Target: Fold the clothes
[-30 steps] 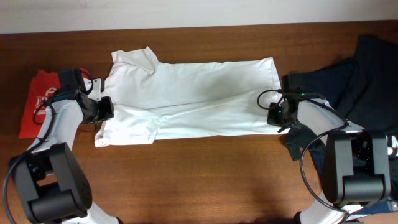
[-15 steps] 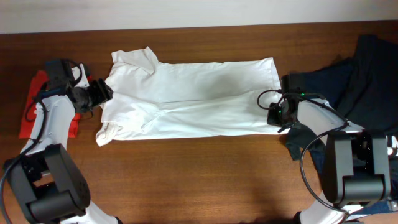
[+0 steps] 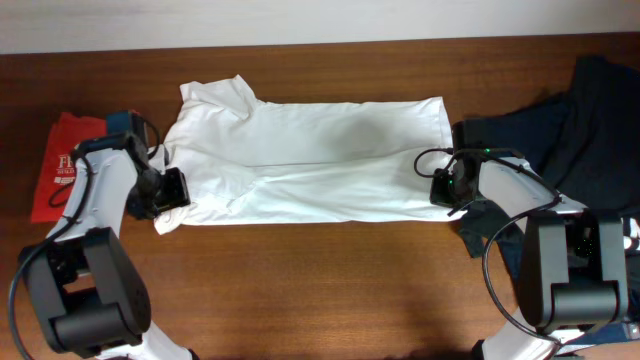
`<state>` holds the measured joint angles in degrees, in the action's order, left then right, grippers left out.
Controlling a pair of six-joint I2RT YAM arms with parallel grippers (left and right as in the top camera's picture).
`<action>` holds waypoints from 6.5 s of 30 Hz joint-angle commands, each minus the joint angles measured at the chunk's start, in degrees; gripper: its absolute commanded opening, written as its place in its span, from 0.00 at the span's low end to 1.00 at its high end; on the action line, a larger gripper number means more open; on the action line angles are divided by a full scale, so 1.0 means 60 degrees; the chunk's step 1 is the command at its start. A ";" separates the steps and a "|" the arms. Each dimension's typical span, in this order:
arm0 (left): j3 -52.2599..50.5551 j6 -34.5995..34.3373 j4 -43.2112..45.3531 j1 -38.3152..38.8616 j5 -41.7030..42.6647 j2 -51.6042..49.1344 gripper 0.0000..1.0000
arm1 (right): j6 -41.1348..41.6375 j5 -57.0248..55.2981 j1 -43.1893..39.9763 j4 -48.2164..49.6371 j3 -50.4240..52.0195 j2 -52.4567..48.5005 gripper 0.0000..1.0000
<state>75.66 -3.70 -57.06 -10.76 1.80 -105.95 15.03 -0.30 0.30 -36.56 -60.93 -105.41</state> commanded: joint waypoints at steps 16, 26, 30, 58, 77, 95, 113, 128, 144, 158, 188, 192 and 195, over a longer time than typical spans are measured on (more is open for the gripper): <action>0.0597 0.0047 -0.0124 0.0277 -0.5206 -0.1173 0.27 | 0.0324 -0.0568 -0.0084 -0.0994 0.0656 -0.0652 0.04; 0.0739 -0.0379 -0.1756 0.0015 -0.0299 0.0463 0.34 | 0.0321 -0.0488 -0.0681 -0.1126 0.0656 -0.0652 0.04; -0.0474 -0.1497 -0.1993 0.0127 -0.1610 0.0455 0.34 | 0.0324 -0.0488 -0.0681 -0.1147 0.0656 -0.0652 0.04; -0.2539 -0.1315 0.2014 0.0186 -0.7632 0.0448 0.02 | 0.0321 -0.0503 -0.0681 -0.1293 0.0656 -0.0652 0.04; -0.2204 0.0135 0.2153 -0.0098 -0.4513 0.0787 0.12 | 0.0321 -0.0561 -0.0681 -0.1337 0.0656 -0.0652 0.04; -0.2055 0.0936 0.2499 0.0568 -0.0736 -0.0393 0.09 | 0.0040 0.0200 -0.0670 -0.2065 0.0656 -0.0652 0.04; -0.0925 0.1297 0.2124 -0.1206 0.1009 0.2637 0.57 | -0.0382 0.0936 -0.0572 -0.4652 -0.2084 0.0091 0.27; 0.2106 0.2280 0.4943 -0.0586 0.3118 -0.1679 0.71 | -0.0860 0.0943 -0.0554 -0.5278 -0.3311 0.0095 0.38; 0.2106 0.2244 0.7843 -0.0168 0.2524 -0.4127 0.70 | -0.0860 0.0976 -0.0554 -0.5351 -0.3311 0.0095 0.38; 0.2896 0.2244 0.6455 -0.0168 0.1668 -0.4539 0.63 | -0.0860 0.0943 -0.0554 -0.5377 -0.3311 0.0087 0.39; 0.4186 0.2248 0.1355 -0.0193 0.4200 -0.2364 0.01 | -0.1002 0.1891 -0.0419 0.2138 -0.3311 -0.2863 0.44; 0.4186 0.2248 0.1355 -0.0233 0.4197 -0.2364 0.01 | -0.1002 0.2433 -0.0419 0.2095 -0.3311 -0.2867 0.13; 0.4189 0.2248 0.1355 -0.0313 0.4204 -0.2353 0.00 | -0.0929 0.1756 -0.0448 0.1588 -0.3366 -0.2841 0.04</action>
<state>100.62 9.45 -48.75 -11.79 26.22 -120.60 9.06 12.56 -2.59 -25.71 -80.71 -121.25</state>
